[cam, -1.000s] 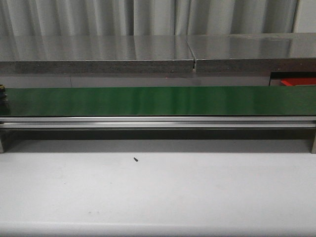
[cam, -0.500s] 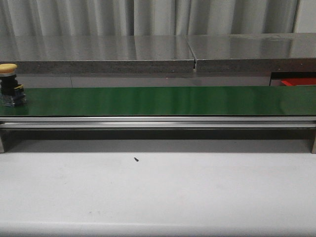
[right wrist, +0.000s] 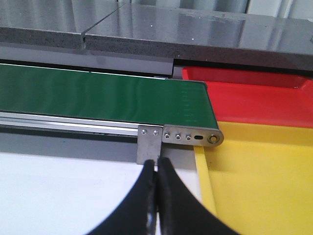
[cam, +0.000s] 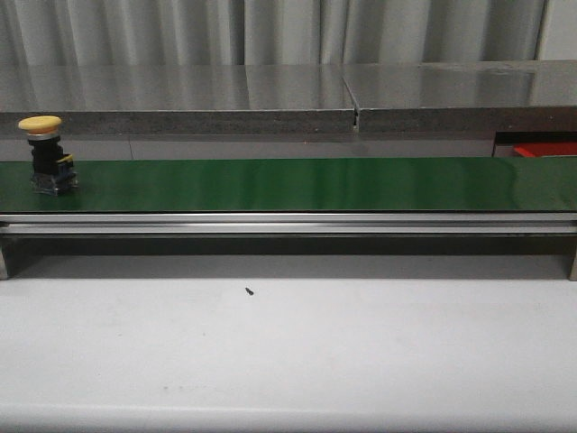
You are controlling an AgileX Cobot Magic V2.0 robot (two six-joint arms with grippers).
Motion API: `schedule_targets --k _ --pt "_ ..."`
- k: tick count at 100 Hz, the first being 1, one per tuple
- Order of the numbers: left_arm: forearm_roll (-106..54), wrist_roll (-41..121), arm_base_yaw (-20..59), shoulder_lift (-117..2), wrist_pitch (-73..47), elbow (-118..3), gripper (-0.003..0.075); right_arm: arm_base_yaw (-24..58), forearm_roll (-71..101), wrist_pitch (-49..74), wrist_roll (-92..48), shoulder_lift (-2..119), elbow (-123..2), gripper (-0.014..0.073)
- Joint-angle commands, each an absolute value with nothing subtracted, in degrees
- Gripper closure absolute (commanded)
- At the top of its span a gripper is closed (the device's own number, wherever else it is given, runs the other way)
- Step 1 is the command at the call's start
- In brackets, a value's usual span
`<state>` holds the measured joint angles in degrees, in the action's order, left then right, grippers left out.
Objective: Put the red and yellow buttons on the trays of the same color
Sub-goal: 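Move the left gripper over a red-capped button on the table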
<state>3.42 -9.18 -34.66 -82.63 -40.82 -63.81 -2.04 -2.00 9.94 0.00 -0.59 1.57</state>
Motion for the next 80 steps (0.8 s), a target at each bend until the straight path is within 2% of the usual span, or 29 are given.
schedule_targets --k 1,43,80 --pt "2.9 -9.5 -35.1 -83.4 -36.4 -65.2 0.006 -1.9 -2.5 5.5 0.0 -1.6 1.5 0.0661" --pt "1.6 -10.1 -35.1 -97.8 -29.7 -65.3 0.006 -1.9 -2.5 5.5 0.0 -1.6 1.5 0.0661" --pt "0.0 -10.1 -35.1 -102.0 -24.2 -65.3 0.006 -1.9 -2.5 5.5 0.0 -1.6 1.5 0.0661"
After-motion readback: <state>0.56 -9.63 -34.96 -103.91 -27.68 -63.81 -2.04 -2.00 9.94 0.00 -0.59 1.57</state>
